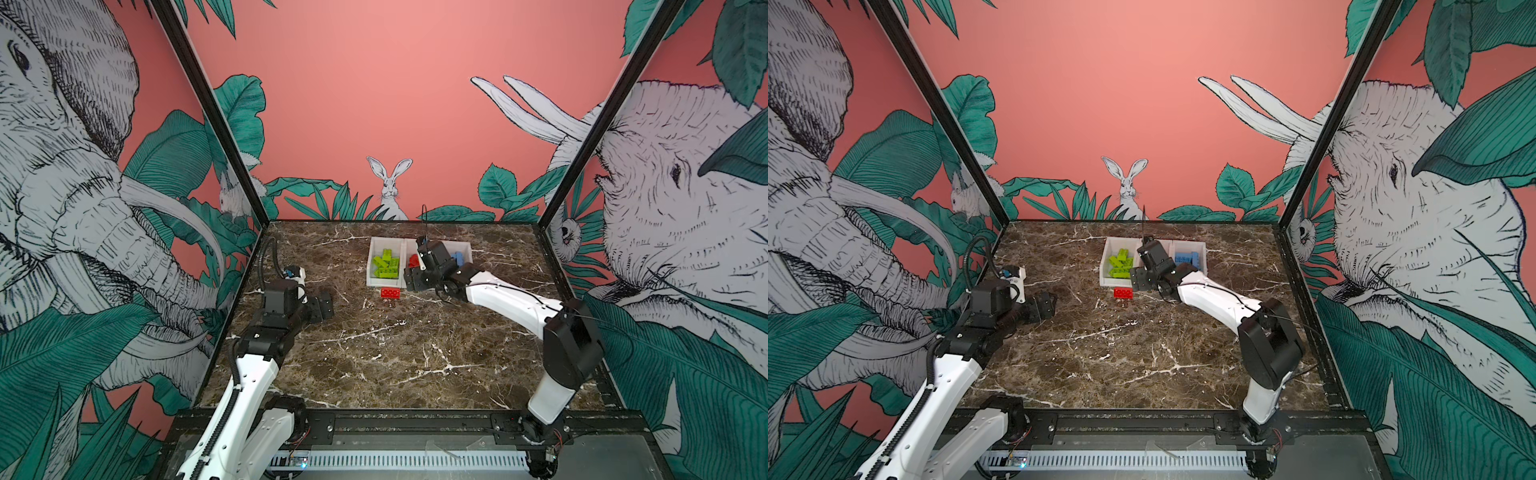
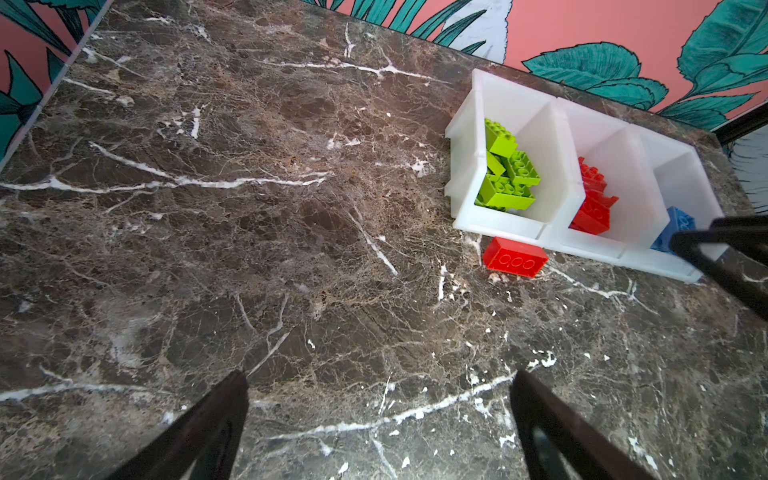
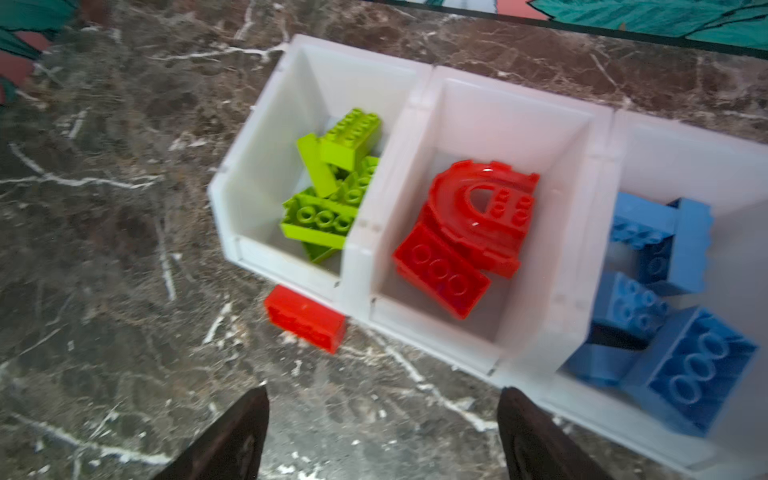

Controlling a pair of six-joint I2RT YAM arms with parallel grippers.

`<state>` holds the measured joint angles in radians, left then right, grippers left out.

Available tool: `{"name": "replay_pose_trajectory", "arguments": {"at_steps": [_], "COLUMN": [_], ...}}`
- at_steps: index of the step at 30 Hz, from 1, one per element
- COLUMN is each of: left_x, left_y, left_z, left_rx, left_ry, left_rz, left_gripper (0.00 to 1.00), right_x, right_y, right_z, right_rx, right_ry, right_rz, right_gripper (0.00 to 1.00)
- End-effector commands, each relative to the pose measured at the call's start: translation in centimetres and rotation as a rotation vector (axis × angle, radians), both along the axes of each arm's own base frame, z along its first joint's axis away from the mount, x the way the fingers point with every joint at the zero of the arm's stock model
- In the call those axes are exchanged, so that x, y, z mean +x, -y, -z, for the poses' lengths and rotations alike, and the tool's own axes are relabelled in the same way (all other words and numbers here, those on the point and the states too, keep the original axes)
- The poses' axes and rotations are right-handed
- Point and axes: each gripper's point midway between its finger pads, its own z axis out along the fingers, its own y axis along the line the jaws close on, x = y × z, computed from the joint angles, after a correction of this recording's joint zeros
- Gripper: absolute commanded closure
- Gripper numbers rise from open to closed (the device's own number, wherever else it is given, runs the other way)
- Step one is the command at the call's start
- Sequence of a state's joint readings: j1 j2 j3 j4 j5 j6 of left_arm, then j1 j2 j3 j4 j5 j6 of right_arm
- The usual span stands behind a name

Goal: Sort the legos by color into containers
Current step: 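Open the right gripper to drop the red brick into the red compartment, then lower the right gripper onto the red brick in front of the bin and close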

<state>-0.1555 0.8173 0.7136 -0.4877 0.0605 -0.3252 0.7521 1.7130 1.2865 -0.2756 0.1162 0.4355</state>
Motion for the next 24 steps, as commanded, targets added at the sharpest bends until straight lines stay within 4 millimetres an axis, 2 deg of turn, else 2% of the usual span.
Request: {"name": "replay_pose_trajectory", "arguments": {"at_steps": [1,4,9,14,19,24], "left_x": [0.0,0.2,0.3,-0.1,-0.1,-0.1], "left_y": [-0.2,-0.8,-1.6,-1.5,-1.7,-1.7], "left_z": [-0.1,0.1,0.9,1.5,1.5,1.5], "left_rx": [-0.002,0.026,0.065,0.065,0.079,0.076], "left_ry": [0.003,0.024,0.022,0.009,0.005,0.004], "left_rz": [-0.01,-0.037,-0.064,-0.057,-0.054,-0.063], "left_gripper": [0.01,0.01,0.01,0.01,0.01,0.01], "right_x": [-2.1,-2.8,-1.5,0.3,1.0,1.8], "right_y": [-1.5,-3.3,-5.3,-7.2,-8.1,-8.4], "right_z": [2.2,4.9,8.3,9.5,11.5,12.7], "right_rx": [0.042,0.023,-0.043,-0.042,-0.068,-0.092], "right_ry": [-0.015,-0.042,-0.057,-0.05,-0.072,-0.067], "right_rz": [0.064,0.059,0.052,0.053,0.056,0.069], "right_gripper": [0.13,0.11,0.1,0.1,0.1,0.11]}}
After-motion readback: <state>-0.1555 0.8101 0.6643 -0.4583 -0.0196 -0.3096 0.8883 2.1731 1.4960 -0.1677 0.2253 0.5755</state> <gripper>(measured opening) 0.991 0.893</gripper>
